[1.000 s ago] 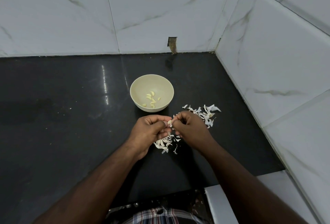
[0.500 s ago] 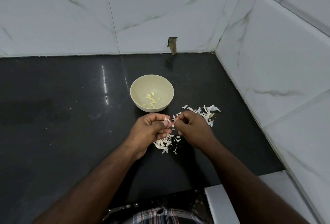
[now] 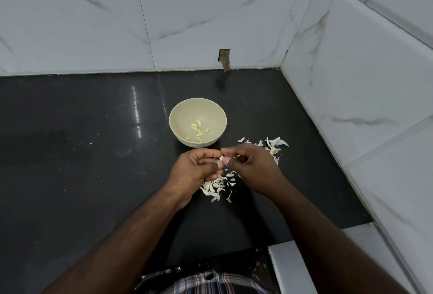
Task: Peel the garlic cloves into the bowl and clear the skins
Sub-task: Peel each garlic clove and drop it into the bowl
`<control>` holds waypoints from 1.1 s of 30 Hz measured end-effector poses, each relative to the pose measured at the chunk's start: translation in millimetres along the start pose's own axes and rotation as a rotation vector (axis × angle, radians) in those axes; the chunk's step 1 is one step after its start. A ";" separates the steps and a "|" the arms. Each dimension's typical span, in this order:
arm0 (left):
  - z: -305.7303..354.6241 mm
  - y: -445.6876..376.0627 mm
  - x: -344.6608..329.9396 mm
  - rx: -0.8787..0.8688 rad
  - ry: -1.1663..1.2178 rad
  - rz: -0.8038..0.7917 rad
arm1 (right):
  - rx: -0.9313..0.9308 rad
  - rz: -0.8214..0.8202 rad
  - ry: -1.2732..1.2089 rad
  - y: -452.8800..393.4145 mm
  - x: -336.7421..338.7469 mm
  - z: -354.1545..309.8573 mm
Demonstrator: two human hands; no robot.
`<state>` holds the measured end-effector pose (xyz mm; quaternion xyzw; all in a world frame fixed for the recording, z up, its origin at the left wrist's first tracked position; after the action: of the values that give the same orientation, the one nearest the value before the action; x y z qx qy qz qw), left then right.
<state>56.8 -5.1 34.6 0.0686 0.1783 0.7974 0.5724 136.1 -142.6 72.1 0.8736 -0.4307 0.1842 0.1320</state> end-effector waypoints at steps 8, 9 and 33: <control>2.7 -0.4 3.8 -0.050 -0.052 0.042 | -0.057 0.049 -0.079 -3.2 -6.3 5.9; 2.8 -0.3 3.9 -0.058 -0.062 0.039 | -0.081 0.056 -0.108 -4.2 -6.7 7.5; 7.3 -0.2 5.8 -0.129 -0.161 0.027 | -0.274 -0.038 -0.503 -6.6 -11.9 14.3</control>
<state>57.4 1.9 40.8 0.0977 0.0793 0.8067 0.5774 137.7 -135.9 53.5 0.8737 -0.4545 -0.1005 0.1413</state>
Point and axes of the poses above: each hand's wrist, its own y-axis away from the middle knuckle, its own x-axis out of the back of the hand, z = x × y, the point moved 4 cm from there along -y, towards the middle knuckle, and after that the axes turned 8 degrees about -y, right-handed, at the moved point
